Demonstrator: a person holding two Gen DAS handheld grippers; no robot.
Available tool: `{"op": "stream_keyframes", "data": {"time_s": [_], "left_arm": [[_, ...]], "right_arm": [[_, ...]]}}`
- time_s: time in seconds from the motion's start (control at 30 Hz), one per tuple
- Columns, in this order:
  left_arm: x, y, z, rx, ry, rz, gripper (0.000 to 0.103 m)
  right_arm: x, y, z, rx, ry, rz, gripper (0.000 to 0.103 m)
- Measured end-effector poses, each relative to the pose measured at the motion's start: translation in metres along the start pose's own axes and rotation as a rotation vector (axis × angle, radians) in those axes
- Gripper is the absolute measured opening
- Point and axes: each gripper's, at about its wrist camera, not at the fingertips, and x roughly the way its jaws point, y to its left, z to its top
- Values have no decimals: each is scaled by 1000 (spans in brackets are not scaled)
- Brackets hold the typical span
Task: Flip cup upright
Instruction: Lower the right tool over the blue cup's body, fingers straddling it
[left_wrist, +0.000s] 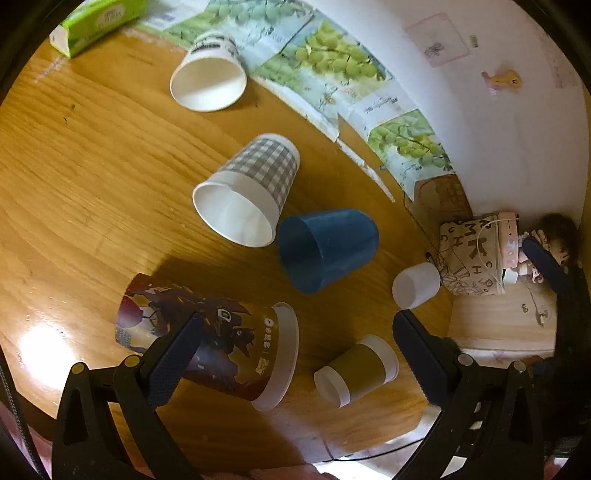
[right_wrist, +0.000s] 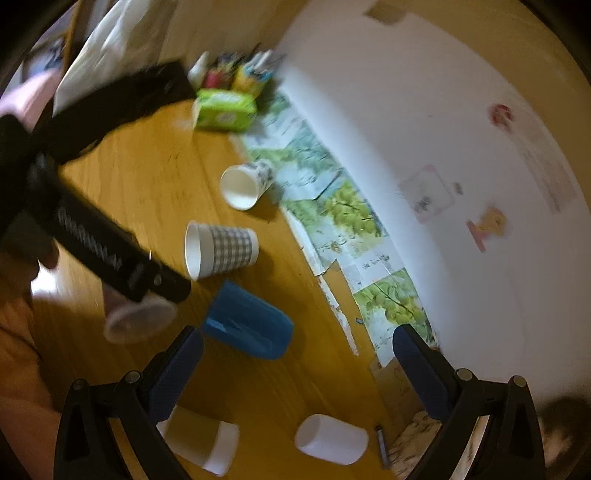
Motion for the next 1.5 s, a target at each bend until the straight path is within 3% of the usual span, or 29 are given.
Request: {"op": "stream_keyframes", "data": {"time_s": [0.2, 0.8, 1.1, 1.5], "left_arm": [[11, 5, 11, -28, 52, -31, 102], [29, 9, 46, -36, 75, 37, 101], [33, 19, 48, -104, 105, 7, 101], [31, 18, 50, -96, 80, 29, 101]], "right_arm": [[30, 11, -1, -102, 33, 46, 103], [113, 21, -15, -203, 74, 176, 101], [131, 22, -14, -215, 82, 251, 99], [150, 32, -15, -241, 94, 306, 95]]}}
